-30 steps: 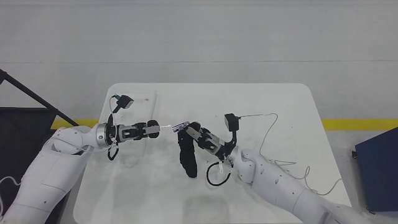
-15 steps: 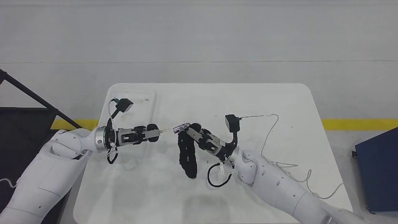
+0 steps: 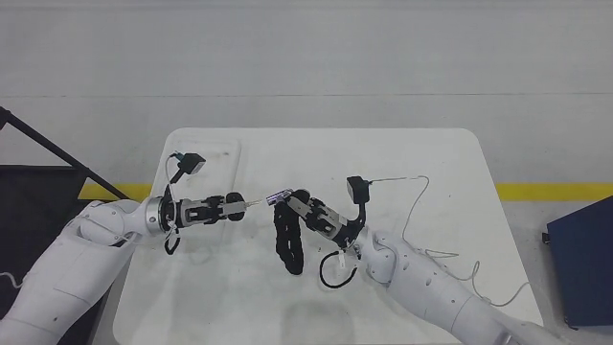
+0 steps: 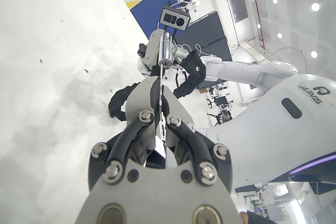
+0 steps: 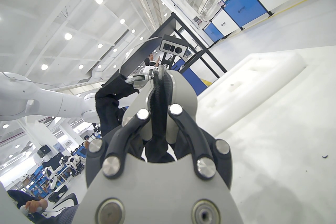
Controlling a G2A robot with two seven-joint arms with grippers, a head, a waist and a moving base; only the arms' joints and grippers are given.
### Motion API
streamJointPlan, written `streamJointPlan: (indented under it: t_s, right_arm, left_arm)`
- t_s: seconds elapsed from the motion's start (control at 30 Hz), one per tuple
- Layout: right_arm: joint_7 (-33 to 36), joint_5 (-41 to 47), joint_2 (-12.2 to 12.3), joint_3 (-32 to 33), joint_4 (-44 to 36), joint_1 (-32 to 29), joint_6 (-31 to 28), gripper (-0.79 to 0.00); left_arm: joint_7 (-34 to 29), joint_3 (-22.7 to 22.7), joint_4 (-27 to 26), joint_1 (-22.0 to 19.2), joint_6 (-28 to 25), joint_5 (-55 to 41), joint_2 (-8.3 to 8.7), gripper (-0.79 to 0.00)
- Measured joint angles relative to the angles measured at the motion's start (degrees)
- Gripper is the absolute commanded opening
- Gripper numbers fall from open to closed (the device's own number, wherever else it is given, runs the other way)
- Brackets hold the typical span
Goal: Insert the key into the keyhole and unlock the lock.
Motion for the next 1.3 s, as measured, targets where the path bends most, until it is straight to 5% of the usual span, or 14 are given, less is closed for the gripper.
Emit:
streamJointPlan:
  t_s: [1.3]
  right_arm:
    - [0.0,0.0,0.0,0.0,0.0,0.0,0.0,-0.785]
  left_arm:
    - [4.27,7.89,-0.24,-3.64,-4.27,-1.76,3.09,-0.785]
